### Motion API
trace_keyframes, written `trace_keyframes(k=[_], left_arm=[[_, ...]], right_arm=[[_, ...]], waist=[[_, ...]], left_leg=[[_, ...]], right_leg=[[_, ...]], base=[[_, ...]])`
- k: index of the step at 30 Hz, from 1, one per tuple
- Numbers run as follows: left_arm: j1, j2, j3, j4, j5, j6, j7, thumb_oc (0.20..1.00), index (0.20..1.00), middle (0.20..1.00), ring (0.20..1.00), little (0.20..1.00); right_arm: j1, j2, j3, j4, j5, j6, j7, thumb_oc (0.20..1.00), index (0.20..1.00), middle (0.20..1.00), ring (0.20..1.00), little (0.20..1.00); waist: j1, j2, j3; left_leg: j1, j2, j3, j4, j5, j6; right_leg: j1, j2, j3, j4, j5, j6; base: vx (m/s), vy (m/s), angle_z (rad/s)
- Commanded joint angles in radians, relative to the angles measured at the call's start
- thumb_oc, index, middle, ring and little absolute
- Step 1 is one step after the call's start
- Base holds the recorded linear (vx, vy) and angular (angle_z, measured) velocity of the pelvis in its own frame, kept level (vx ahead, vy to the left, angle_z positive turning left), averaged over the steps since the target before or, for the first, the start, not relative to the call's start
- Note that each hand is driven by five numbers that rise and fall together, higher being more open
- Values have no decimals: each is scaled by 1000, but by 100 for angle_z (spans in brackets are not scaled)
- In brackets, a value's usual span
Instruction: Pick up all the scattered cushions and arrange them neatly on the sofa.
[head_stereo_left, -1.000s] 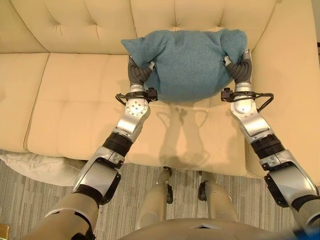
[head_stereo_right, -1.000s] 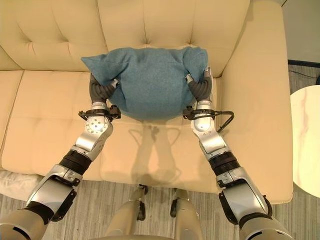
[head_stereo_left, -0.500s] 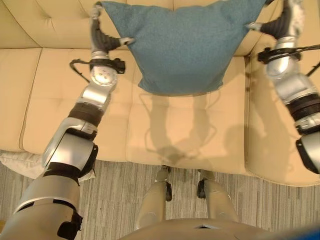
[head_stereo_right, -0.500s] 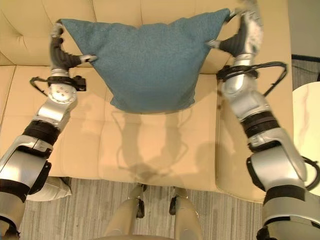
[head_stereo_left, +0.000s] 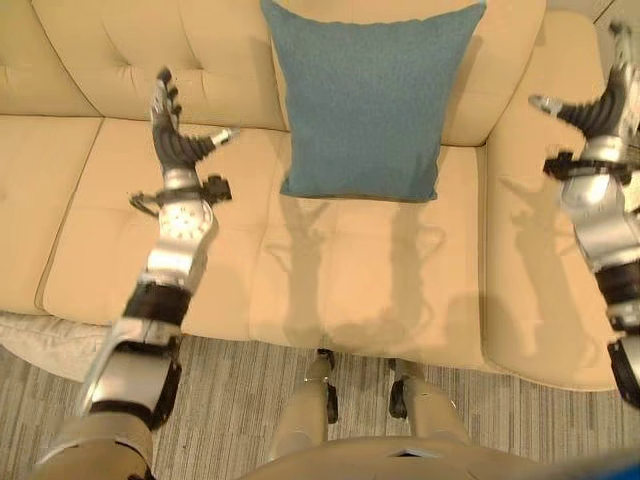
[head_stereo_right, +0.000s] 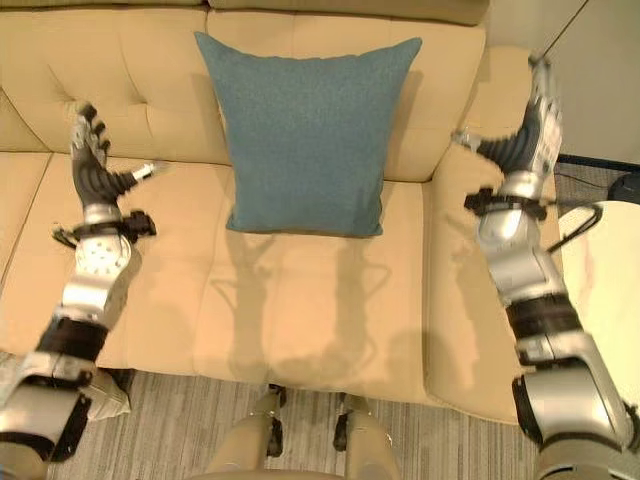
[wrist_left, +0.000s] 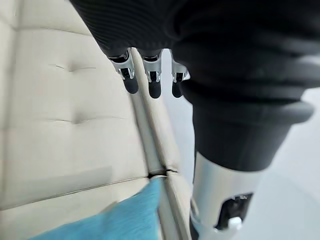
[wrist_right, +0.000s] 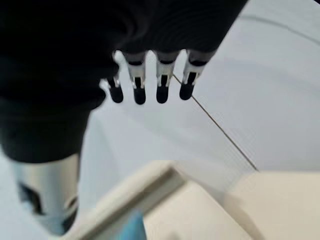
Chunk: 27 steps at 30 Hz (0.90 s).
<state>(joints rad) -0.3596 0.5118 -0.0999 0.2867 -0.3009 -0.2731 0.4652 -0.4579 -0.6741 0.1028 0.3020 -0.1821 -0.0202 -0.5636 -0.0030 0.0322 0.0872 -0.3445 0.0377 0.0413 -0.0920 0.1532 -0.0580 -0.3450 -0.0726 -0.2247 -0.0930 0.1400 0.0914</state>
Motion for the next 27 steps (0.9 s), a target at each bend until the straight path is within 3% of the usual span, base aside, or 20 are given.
trace_keyframes(k=[1, 5, 6, 9, 14, 23, 27], left_arm=[[14, 7, 3, 35, 60, -41, -49, 1000, 1000, 1000, 1000, 1000], [315, -81, 56, -46, 77, -13, -166, 1000, 1000, 1000, 1000, 1000], [321, -81, 55, -49, 77, -12, -167, 1000, 1000, 1000, 1000, 1000], [459, -116, 63, 53, 83, 28, -237, 1000, 1000, 1000, 1000, 1000], [524, -192, 68, 264, 34, 64, -303, 1000, 1000, 1000, 1000, 1000], [481, -254, 32, 794, 136, 102, -363, 1000, 1000, 1000, 1000, 1000], [461, -272, 43, 909, 193, 118, -357, 1000, 1000, 1000, 1000, 1000]], right_arm=[[55, 33, -20, 56, -35, -69, 53, 1000, 1000, 1000, 1000, 1000], [326, 137, -97, 36, -32, -104, 152, 1000, 1000, 1000, 1000, 1000], [331, 138, -97, 34, -32, -104, 153, 1000, 1000, 1000, 1000, 1000], [455, 219, -94, 128, 27, -131, 235, 1000, 1000, 1000, 1000, 1000], [506, 275, -56, 265, 46, -139, 286, 1000, 1000, 1000, 1000, 1000], [514, 324, 41, 648, 88, -130, 343, 1000, 1000, 1000, 1000, 1000], [494, 350, 71, 802, 82, -112, 352, 1000, 1000, 1000, 1000, 1000]], waist=[[22, -39, -113], [33, -36, -103], [33, -36, -102], [38, -36, -95], [41, -38, -92], [53, -49, -93], [63, -51, -87]], left_leg=[[41, 4, 19, 5, -65, -66], [132, 13, 29, 5, -85, -55], [136, 13, 29, 5, -86, -55], [199, 13, 34, 5, -96, -45], [255, 7, 42, 5, -109, -32], [355, -9, 49, 5, -147, -18], [375, -18, 49, 5, -157, -9]], right_leg=[[27, -39, -11, 6, -51, 94], [124, -42, -25, 6, -82, 91], [129, -41, -25, 6, -83, 91], [196, -40, -34, 6, -94, 87], [260, -41, -43, 6, -106, 85], [344, -48, -31, 6, -111, 86], [351, -54, -25, 6, -105, 91]], base=[[51, -18, 11], [31, -11, 4], [20, -3, 5], [-8, 0, 1], [-50, 8, -1], [-4, 40, 0], [-16, 63, -7]])
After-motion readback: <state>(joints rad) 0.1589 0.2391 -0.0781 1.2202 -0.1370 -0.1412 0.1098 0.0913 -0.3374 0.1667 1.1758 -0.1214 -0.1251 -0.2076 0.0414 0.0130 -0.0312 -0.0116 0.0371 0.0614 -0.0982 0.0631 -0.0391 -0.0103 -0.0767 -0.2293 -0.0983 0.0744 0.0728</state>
